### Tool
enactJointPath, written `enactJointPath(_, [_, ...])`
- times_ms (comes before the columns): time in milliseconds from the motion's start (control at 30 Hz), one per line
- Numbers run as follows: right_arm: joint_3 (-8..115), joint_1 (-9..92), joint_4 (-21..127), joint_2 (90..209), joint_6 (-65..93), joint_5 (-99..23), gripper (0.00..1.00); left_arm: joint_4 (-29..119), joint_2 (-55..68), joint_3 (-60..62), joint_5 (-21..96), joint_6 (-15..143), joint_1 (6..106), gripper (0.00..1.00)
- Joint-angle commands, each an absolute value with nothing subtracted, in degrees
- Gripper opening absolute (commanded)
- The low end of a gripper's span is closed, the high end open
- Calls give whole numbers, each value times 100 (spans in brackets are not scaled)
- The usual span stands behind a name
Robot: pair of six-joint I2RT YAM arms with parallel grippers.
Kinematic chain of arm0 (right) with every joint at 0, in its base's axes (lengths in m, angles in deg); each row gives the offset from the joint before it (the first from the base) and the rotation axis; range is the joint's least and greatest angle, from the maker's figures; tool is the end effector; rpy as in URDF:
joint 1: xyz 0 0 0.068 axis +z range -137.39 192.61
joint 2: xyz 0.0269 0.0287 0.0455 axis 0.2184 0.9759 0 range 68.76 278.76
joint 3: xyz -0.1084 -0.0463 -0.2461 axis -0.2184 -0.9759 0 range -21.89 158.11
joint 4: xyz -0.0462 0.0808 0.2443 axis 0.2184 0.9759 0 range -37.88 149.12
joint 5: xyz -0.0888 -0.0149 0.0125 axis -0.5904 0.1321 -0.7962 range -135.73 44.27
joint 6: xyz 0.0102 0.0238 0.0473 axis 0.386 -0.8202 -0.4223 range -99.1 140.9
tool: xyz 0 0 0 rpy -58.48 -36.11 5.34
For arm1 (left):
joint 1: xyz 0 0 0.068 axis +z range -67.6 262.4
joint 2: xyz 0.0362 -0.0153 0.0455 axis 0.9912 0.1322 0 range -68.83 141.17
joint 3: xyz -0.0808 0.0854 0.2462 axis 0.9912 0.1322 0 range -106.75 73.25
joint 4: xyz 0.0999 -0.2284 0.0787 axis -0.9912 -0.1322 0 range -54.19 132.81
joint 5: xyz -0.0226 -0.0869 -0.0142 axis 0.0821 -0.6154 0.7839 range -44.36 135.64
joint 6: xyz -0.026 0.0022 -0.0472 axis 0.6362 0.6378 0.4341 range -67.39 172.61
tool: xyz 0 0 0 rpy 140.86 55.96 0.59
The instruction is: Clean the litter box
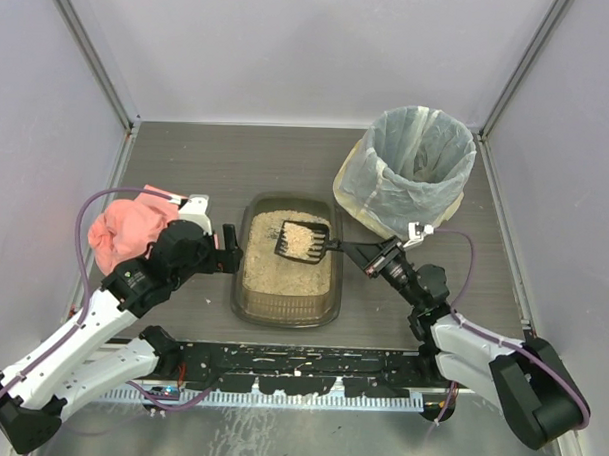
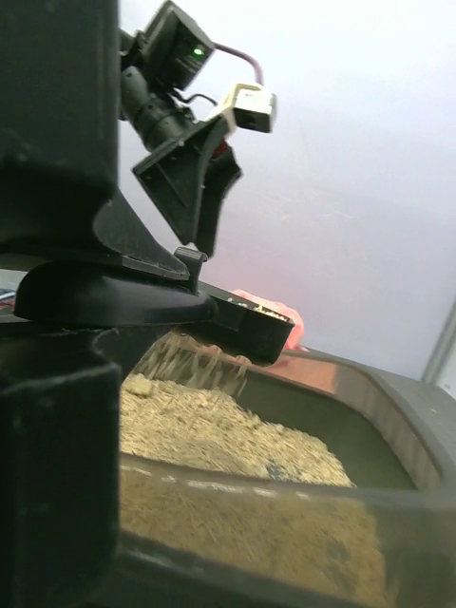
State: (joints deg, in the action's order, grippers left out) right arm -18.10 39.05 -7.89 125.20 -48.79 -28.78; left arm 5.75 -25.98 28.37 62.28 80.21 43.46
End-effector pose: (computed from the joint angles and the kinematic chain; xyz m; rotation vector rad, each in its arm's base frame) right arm 0.1543 0.0881 0.1890 0.3448 1.6209 1.5450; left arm 0.1290 -0.0912 0.2996 0.0501 2.1738 -0.3538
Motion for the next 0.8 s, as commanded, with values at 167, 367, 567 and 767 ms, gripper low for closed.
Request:
enactJointPath(167, [-1843,3816,-1285,12466,-5056,-3168,1,771,-2594,2711,6250,8045,4365,99])
enactJointPath(367, [-1606,4009,-1428,12677,-4826,-2881,1,869,-2626,2812,6328,8057,4368,98])
enactJointPath(567, [-1523,4057,-2325,13108,-4956,-2579,1,823,-2627,2813,6365,8056,4367,98])
enactJointPath(767, [-1461,4125,-2360,13244,-4902,-2534,1,699,-2664,2769,6393,8040,4372,98])
